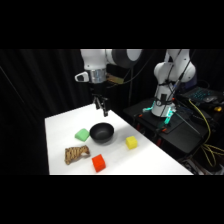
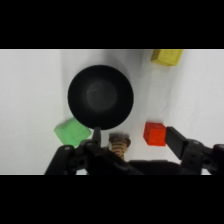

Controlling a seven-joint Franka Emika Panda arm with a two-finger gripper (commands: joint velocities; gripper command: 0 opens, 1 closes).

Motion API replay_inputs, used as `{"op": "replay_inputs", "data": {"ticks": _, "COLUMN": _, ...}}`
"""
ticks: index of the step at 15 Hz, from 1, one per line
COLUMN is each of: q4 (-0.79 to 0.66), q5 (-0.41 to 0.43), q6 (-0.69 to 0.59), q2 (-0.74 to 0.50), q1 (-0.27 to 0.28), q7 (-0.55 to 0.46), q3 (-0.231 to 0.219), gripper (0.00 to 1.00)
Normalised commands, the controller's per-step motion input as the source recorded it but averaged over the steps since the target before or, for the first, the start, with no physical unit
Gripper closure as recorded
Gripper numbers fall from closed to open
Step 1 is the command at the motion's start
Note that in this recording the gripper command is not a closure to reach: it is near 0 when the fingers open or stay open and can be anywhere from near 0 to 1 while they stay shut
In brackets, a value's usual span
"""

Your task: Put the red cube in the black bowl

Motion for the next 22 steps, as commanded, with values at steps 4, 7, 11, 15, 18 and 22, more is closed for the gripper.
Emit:
{"op": "replay_inputs", "data": {"ticks": 4, "q4": 0.05, "q5": -0.027, "q6": 0.00, "q2": 0.03, "q1": -0.016, "q7": 0.09, "q3": 0.076, "gripper": 0.00}}
{"op": "replay_inputs", "data": {"ticks": 7, "q4": 0.28, "q5": -0.059, "q6": 0.02, "q2": 0.22, "q1": 0.090, "q7": 0.34, "q3": 0.128, "gripper": 0.00}}
{"op": "replay_inputs", "data": {"ticks": 11, "q4": 0.56, "q5": -0.103, "q6": 0.07, "q2": 0.48, "q1": 0.114, "q7": 0.38, "q3": 0.069, "gripper": 0.00}}
{"op": "replay_inputs", "data": {"ticks": 15, "q4": 0.46, "q5": -0.134, "q6": 0.29, "q2": 0.51, "q1": 0.080, "q7": 0.30, "q3": -0.054, "gripper": 0.00}}
{"op": "replay_inputs", "data": {"ticks": 18, "q4": 0.24, "q5": -0.028, "q6": 0.29, "q2": 0.34, "q1": 0.092, "q7": 0.21, "q3": -0.082, "gripper": 0.00}}
{"op": "replay_inputs", "data": {"ticks": 22, "q4": 0.15, "q5": 0.032, "q6": 0.21, "q2": 0.21, "q1": 0.167, "q7": 0.21, "q3": -0.063, "gripper": 0.00}}
